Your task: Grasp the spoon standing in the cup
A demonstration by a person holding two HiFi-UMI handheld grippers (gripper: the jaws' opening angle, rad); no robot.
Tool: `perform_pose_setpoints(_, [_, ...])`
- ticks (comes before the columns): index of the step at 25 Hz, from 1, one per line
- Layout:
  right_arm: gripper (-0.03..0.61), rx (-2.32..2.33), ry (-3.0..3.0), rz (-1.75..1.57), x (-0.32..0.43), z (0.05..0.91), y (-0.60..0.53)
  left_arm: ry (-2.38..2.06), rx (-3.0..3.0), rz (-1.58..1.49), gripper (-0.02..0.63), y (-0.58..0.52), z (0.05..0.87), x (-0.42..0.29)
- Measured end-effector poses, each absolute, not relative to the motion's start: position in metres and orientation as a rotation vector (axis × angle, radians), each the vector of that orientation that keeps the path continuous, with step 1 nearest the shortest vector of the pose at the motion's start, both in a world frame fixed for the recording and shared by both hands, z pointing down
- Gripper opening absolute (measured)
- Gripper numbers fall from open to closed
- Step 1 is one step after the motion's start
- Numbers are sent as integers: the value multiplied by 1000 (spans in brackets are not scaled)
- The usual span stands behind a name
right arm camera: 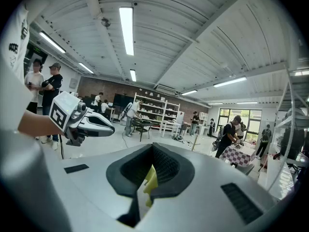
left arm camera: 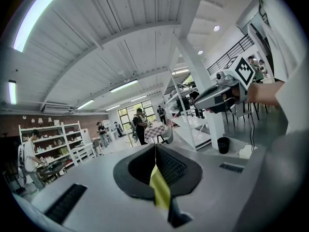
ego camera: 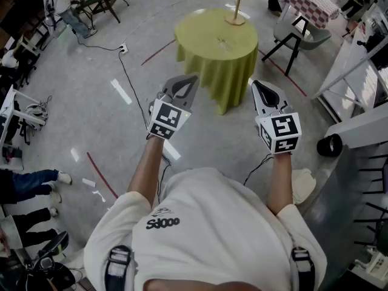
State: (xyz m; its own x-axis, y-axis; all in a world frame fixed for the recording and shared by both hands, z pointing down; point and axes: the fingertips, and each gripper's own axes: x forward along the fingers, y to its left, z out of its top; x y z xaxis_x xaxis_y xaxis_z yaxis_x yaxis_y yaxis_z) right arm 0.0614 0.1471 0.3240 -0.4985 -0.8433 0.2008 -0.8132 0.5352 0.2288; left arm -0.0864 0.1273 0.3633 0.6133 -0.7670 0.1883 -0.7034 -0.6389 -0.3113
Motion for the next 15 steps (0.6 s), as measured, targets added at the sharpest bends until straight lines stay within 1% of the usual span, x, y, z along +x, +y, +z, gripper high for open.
perform_pose_setpoints(8, [23,1353,-2501,-162,85,331,140,1219,-2608,-513,29,122,372,-63])
perform_pose_setpoints(15, [22,1318,-2503,-148,127,348,130,1272,-2602,-577,29,113,390,-34])
